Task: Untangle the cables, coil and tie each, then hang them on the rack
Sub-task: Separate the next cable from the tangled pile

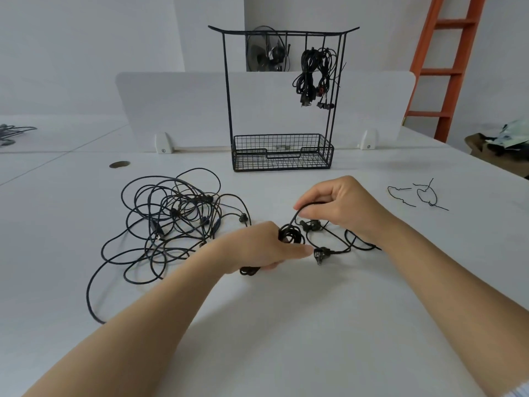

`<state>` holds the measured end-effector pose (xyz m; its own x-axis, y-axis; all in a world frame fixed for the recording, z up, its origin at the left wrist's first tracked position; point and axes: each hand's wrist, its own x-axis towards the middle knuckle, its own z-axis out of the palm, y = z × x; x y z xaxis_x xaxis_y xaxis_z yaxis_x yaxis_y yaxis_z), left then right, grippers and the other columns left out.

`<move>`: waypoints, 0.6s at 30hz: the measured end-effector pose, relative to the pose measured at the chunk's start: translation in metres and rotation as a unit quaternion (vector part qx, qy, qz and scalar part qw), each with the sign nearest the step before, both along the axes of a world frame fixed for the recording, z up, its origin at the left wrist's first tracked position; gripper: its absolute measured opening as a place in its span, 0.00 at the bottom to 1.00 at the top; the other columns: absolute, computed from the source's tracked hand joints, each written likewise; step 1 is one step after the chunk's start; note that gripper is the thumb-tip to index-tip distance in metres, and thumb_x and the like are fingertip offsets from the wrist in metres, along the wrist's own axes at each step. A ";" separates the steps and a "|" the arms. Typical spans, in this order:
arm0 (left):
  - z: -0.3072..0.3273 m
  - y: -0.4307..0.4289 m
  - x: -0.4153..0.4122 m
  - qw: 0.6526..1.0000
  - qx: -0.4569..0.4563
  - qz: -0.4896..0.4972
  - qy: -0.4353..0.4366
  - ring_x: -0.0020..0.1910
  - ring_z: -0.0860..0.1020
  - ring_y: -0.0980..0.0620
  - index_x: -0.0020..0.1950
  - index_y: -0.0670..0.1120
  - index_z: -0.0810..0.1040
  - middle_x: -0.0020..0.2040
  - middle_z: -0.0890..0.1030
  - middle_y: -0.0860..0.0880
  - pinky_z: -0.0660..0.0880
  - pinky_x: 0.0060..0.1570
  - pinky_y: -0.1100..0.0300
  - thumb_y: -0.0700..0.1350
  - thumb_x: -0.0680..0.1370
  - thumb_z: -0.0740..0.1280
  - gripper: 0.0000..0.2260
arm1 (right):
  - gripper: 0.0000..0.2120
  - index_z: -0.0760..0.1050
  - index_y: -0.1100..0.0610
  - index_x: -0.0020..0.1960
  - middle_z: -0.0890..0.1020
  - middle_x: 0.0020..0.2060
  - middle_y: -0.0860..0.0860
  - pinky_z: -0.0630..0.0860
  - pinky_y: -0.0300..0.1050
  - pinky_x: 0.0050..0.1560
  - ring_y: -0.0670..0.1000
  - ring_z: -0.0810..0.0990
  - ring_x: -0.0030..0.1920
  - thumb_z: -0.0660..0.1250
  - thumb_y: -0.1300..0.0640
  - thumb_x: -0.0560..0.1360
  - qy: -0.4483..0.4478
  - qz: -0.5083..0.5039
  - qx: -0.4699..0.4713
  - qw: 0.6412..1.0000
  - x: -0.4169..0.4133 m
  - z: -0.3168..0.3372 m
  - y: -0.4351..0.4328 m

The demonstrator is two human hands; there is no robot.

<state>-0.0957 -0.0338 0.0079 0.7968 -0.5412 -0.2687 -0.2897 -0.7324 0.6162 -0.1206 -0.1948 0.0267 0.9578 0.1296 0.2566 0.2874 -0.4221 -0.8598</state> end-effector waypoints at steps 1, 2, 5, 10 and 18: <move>0.001 -0.001 0.000 0.999 -0.038 -0.006 0.027 0.21 0.62 0.51 0.25 0.47 0.62 0.18 0.64 0.53 0.62 0.27 0.62 0.59 0.75 0.63 0.25 | 0.09 0.80 0.57 0.38 0.82 0.27 0.42 0.71 0.25 0.34 0.36 0.78 0.31 0.69 0.70 0.70 0.000 -0.001 0.007 1.000 0.000 0.001 0.000; 0.001 0.000 0.001 0.995 -0.080 -0.010 0.056 0.21 0.61 0.52 0.25 0.47 0.61 0.19 0.63 0.53 0.61 0.26 0.62 0.58 0.77 0.62 0.25 | 0.08 0.80 0.59 0.38 0.81 0.26 0.42 0.70 0.24 0.32 0.37 0.78 0.29 0.68 0.71 0.70 -0.001 -0.002 0.014 1.000 0.000 0.002 -0.001; 0.000 0.002 0.004 0.969 -0.208 -0.014 0.129 0.23 0.57 0.54 0.30 0.49 0.58 0.23 0.59 0.53 0.58 0.23 0.64 0.56 0.79 0.58 0.21 | 0.05 0.79 0.62 0.41 0.78 0.22 0.44 0.65 0.25 0.25 0.39 0.72 0.22 0.67 0.71 0.71 0.011 -0.004 0.029 1.000 -0.001 0.002 -0.003; 0.002 0.004 0.013 0.872 -0.447 0.090 0.182 0.20 0.60 0.57 0.25 0.49 0.64 0.21 0.62 0.53 0.60 0.20 0.66 0.57 0.79 0.55 0.24 | 0.06 0.79 0.57 0.38 0.70 0.20 0.43 0.59 0.32 0.25 0.41 0.62 0.22 0.68 0.64 0.72 0.030 -0.037 0.030 0.998 0.002 0.000 -0.011; 0.000 0.002 0.021 0.781 -0.576 0.212 0.115 0.22 0.65 0.56 0.45 0.47 0.81 0.26 0.70 0.52 0.62 0.23 0.65 0.58 0.81 0.51 0.22 | 0.05 0.81 0.57 0.37 0.73 0.24 0.45 0.63 0.32 0.31 0.42 0.66 0.27 0.69 0.59 0.72 -0.010 0.004 -0.080 0.997 0.002 -0.006 0.008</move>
